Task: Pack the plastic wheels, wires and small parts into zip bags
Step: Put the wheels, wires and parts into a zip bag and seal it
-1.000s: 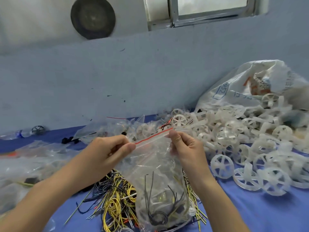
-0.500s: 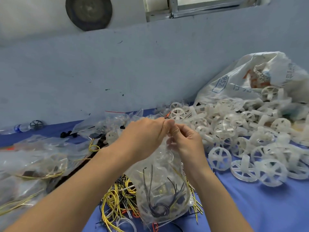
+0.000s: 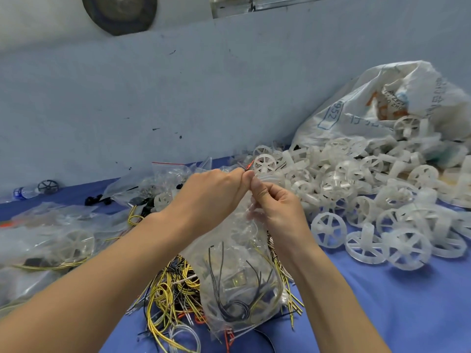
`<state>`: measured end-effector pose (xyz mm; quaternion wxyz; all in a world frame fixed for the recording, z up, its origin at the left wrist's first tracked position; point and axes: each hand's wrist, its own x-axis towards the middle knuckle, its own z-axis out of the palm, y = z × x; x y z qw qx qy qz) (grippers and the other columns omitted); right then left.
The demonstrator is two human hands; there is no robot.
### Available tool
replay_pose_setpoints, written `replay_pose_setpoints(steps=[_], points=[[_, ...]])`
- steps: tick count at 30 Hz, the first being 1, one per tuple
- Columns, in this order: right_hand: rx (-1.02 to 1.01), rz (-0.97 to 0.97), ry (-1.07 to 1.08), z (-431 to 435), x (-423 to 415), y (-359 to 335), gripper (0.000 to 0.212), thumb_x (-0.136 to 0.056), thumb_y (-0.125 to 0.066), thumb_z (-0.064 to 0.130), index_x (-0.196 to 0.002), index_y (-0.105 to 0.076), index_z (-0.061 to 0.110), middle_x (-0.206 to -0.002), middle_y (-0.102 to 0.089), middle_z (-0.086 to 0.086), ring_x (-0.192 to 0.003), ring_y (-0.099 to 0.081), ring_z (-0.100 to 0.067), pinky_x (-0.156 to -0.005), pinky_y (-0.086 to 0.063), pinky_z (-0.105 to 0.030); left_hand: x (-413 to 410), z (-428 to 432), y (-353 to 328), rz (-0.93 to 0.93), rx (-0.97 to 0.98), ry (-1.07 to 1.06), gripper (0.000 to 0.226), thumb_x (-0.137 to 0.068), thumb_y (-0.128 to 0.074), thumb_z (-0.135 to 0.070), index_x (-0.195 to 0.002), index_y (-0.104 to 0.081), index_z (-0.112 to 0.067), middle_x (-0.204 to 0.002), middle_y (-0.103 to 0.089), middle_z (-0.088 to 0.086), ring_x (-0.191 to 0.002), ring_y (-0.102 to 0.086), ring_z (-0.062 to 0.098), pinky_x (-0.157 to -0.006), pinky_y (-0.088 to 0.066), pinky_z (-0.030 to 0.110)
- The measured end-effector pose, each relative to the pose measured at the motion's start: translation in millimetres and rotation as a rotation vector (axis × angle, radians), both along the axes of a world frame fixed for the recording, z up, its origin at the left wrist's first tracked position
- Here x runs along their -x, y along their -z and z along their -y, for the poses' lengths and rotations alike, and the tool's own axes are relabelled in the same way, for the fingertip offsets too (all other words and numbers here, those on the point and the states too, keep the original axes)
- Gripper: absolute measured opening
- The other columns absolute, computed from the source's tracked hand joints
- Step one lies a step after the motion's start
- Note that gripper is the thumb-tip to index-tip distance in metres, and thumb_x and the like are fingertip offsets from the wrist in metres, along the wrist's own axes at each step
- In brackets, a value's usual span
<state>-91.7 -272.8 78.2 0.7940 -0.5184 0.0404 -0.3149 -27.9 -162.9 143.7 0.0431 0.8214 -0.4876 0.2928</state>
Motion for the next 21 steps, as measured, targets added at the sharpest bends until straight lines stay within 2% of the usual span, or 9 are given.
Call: replay_pose_setpoints(steps=[2,6,7,9,11,15,17,19,21], points=[[0.024,0.000,0.030,-0.7,-0.3,0.3,0.030,-0.088,-0.068,0.032,-0.064,-0.062,0.015,-0.057,-0.053,-0.002,-0.054,-0.050,-0.014,-0.054,-0.048,-0.021,-0.5,-4.3,1.4,0.010,-0.009,-0.001,0.041,-0.098,-0.011,-0.048,-0.081,-0.039,-0.024,-0.054,-0.026,-0.012,-0.051,-0.031,0.019,-0.051,-0.025,0.032],[0.031,-0.015,0.066,-2.9,-2.8,0.8,0.027,-0.092,-0.066,0.026,-0.069,-0.063,0.011,-0.057,-0.051,0.000,-0.049,-0.048,-0.008,-0.055,-0.049,-0.021,-4.5,-15.4,5.4,0.001,-0.030,-0.011,0.046,-0.098,-0.009,-0.049,-0.085,-0.044,-0.022,-0.060,-0.041,-0.007,-0.059,-0.054,0.028,-0.053,-0.031,0.034],[0.036,-0.020,0.073,-2.7,-3.0,1.4,0.026,-0.092,-0.066,0.026,-0.070,-0.064,0.011,-0.056,-0.051,0.001,-0.048,-0.048,-0.008,-0.055,-0.049,-0.021,-5.1,-19.1,6.3,-0.003,-0.037,-0.004,0.046,-0.099,-0.009,-0.049,-0.083,-0.043,-0.022,-0.058,-0.042,-0.007,-0.057,-0.053,0.027,-0.052,-0.032,0.034],[0.045,-0.038,0.083,-2.1,-3.8,3.2,0.025,-0.091,-0.067,0.028,-0.073,-0.065,0.011,-0.055,-0.052,0.002,-0.048,-0.049,-0.007,-0.059,-0.051,-0.025,-5.1,-27.7,8.0,-0.009,-0.041,-0.008,0.045,-0.098,-0.009,-0.050,-0.078,-0.039,-0.023,-0.053,-0.035,-0.009,-0.047,-0.040,0.021,-0.050,-0.029,0.033],[0.043,-0.062,0.102,-1.4,-4.6,5.0,0.026,-0.090,-0.068,0.032,-0.072,-0.065,0.013,-0.054,-0.053,0.001,-0.049,-0.051,-0.008,-0.062,-0.050,-0.028,-6.7,-36.8,10.3,-0.016,-0.047,-0.033,0.045,-0.096,-0.007,-0.052,-0.079,-0.038,-0.024,-0.051,-0.032,-0.008,-0.045,-0.031,0.017,-0.050,-0.026,0.032],[-0.003,-0.075,0.138,2.3,-5.3,5.0,0.025,-0.090,-0.068,0.032,-0.073,-0.064,0.014,-0.053,-0.053,0.006,-0.047,-0.050,-0.006,-0.064,-0.049,-0.030,-14.1,-56.4,12.9,0.005,-0.058,-0.042,0.051,-0.100,-0.004,-0.052,-0.078,-0.041,-0.025,-0.050,-0.036,-0.009,-0.042,-0.033,0.011,-0.046,-0.025,0.029],[-0.001,-0.080,0.153,3.9,-4.0,5.1,0.026,-0.090,-0.068,0.033,-0.074,-0.063,0.013,-0.052,-0.052,0.008,-0.047,-0.050,-0.006,-0.065,-0.049,-0.032,-16.7,-68.0,13.7,0.005,-0.062,-0.045,0.054,-0.099,-0.003,-0.052,-0.077,-0.044,-0.024,-0.048,-0.033,-0.009,-0.039,-0.030,0.005,-0.043,-0.022,0.022],[0.011,-0.088,0.161,4.3,-2.5,5.4,0.027,-0.090,-0.067,0.035,-0.074,-0.063,0.014,-0.051,-0.051,0.009,-0.047,-0.050,-0.006,-0.065,-0.050,-0.030,-18.2,-79.7,15.1,-0.001,-0.058,-0.041,0.052,-0.100,-0.007,-0.051,-0.075,-0.044,-0.024,-0.046,-0.030,-0.008,-0.036,-0.027,0.002,-0.042,-0.017,0.015],[0.005,-0.091,0.167,4.1,-1.3,4.6,0.027,-0.091,-0.067,0.034,-0.074,-0.063,0.013,-0.051,-0.050,0.008,-0.047,-0.050,-0.007,-0.062,-0.052,-0.026,-18.7,-89.4,15.8,0.003,-0.053,-0.043,0.047,-0.101,-0.010,-0.049,-0.073,-0.040,-0.025,-0.045,-0.028,-0.008,-0.035,-0.026,0.002,-0.041,-0.015,0.015]])
